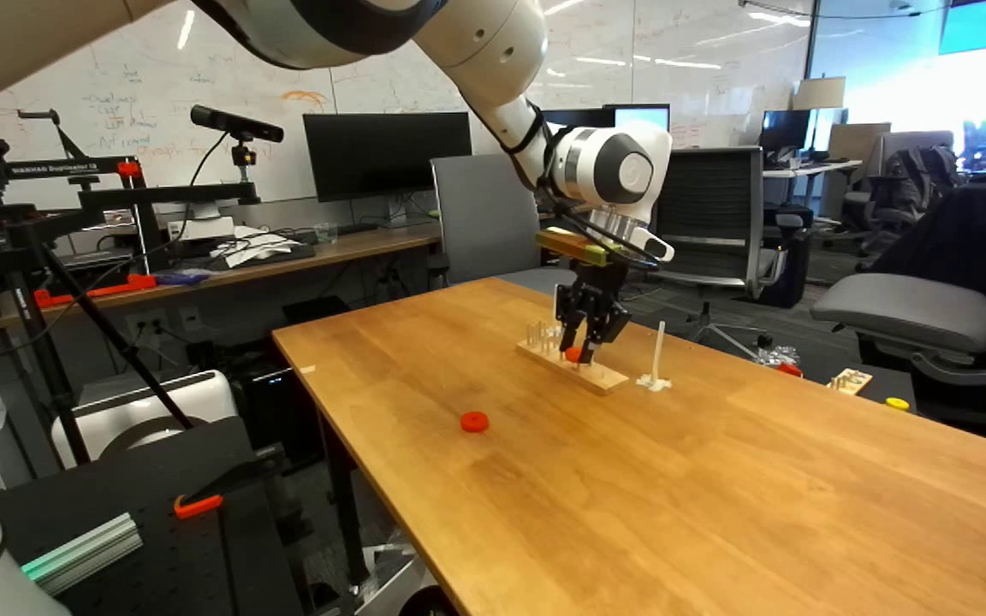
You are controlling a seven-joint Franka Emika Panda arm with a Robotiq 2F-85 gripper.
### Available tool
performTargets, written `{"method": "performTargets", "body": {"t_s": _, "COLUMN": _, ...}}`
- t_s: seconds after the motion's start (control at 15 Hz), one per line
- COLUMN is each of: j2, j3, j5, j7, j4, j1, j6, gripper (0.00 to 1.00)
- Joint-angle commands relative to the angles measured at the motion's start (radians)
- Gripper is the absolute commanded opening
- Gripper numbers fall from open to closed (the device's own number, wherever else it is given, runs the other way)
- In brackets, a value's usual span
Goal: Pick up the orange ring on the right and place it on the wooden stand
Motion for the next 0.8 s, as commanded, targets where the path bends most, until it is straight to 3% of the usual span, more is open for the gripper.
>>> {"method": "performTargets", "body": {"t_s": 0.0, "j2": 0.04, "j3": -0.01, "j5": 0.017, "j7": 0.014, "j4": 0.079, "j1": 0.006, "j6": -0.051, "gripper": 0.18}}
{"method": "performTargets", "body": {"t_s": 0.73, "j2": 0.084, "j3": -0.015, "j5": 0.018, "j7": 0.022, "j4": 0.148, "j1": 0.003, "j6": -0.106, "gripper": 0.18}}
